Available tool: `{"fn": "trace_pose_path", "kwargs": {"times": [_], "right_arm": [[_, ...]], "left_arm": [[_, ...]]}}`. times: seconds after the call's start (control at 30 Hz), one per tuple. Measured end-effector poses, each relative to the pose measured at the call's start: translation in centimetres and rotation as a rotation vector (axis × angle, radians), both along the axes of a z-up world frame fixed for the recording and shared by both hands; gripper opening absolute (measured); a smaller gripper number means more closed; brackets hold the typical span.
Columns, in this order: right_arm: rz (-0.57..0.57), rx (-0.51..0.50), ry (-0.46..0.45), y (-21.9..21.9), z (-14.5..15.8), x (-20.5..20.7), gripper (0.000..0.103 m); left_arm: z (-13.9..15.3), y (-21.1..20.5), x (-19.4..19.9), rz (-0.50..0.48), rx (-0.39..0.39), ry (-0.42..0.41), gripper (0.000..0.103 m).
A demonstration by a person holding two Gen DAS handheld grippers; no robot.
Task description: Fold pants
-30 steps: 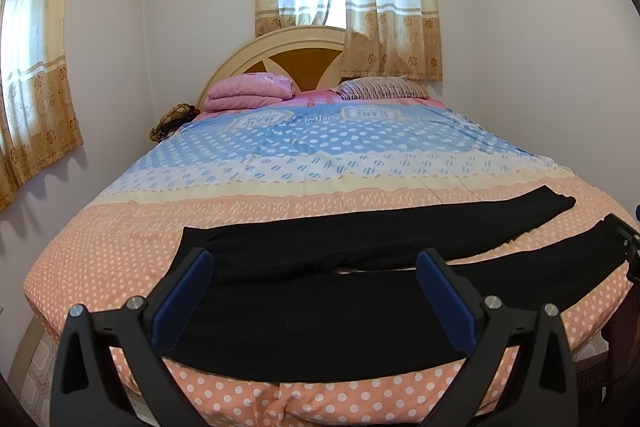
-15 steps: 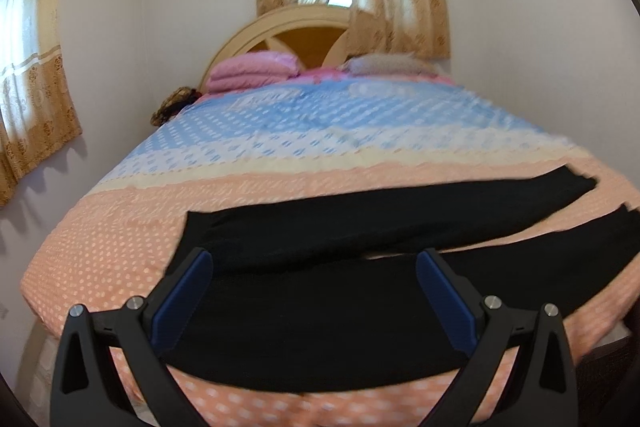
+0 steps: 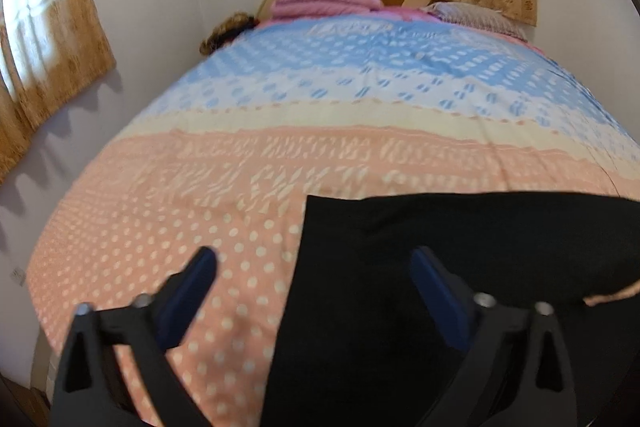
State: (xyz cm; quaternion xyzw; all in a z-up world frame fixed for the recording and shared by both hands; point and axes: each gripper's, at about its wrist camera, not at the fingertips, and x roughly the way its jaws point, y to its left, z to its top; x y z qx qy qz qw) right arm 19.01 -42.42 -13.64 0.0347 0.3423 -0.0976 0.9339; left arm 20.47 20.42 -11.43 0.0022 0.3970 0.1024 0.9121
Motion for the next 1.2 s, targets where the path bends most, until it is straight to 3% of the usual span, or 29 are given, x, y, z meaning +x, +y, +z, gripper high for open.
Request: {"fn": "trace_pose_path", "kwargs": {"times": [0.17, 0.27, 0.33, 0.4, 0.47, 0.57, 0.63, 0.83, 0.97, 1.13, 1.2], "right_arm": [[0.014, 0.019, 0.059, -1.4, -0.8, 2.6, 0.081], [0.005, 0.014, 0.08, -2.5, -1.1, 4.0, 0.078], [-0.01, 0.021, 0.087, -3.6, -1.1, 4.8, 0.073], [-0.038, 0.033, 0.099, -5.1, -1.1, 5.6, 0.069], [-0.061, 0.022, 0.104, -6.4, -1.1, 6.6, 0.064], [-0.093, 0.014, 0.125, -8.8, -1.1, 8.2, 0.063], [-0.125, 0.038, 0.142, -10.7, -1.2, 9.4, 0.063], [-0.172, 0.133, 0.175, -15.2, -1.9, 13.4, 0.063], [-0.148, 0.185, 0.199, -15.7, -2.6, 16.4, 0.063], [-0.096, 0.191, 0.235, -14.9, -3.7, 19.3, 0.063], [-0.087, 0.181, 0.26, -14.6, -4.4, 20.4, 0.063]], "left_arm": [[-1.9, 0.7, 3.4, -0.02, -0.052, 0.07, 0.075], [-3.0, 1.1, 5.3, -0.03, -0.076, 0.109, 0.071], [-3.6, 1.5, 6.2, -0.033, -0.077, 0.127, 0.059], [-4.2, 1.7, 6.9, -0.053, -0.095, 0.148, 0.055], [-4.6, 1.8, 7.1, -0.08, -0.12, 0.16, 0.042], [-4.5, 1.9, 7.1, -0.11, -0.126, 0.147, 0.035], [-4.4, 2.0, 7.1, -0.134, -0.142, 0.142, 0.024], [-4.6, 1.9, 7.3, -0.157, -0.123, 0.143, 0.023], [-4.7, 1.8, 8.0, -0.153, -0.106, 0.15, 0.024], [-4.6, 1.4, 8.4, -0.13, -0.04, 0.139, 0.044], [-4.8, 1.3, 8.6, -0.138, -0.039, 0.139, 0.044]]}}
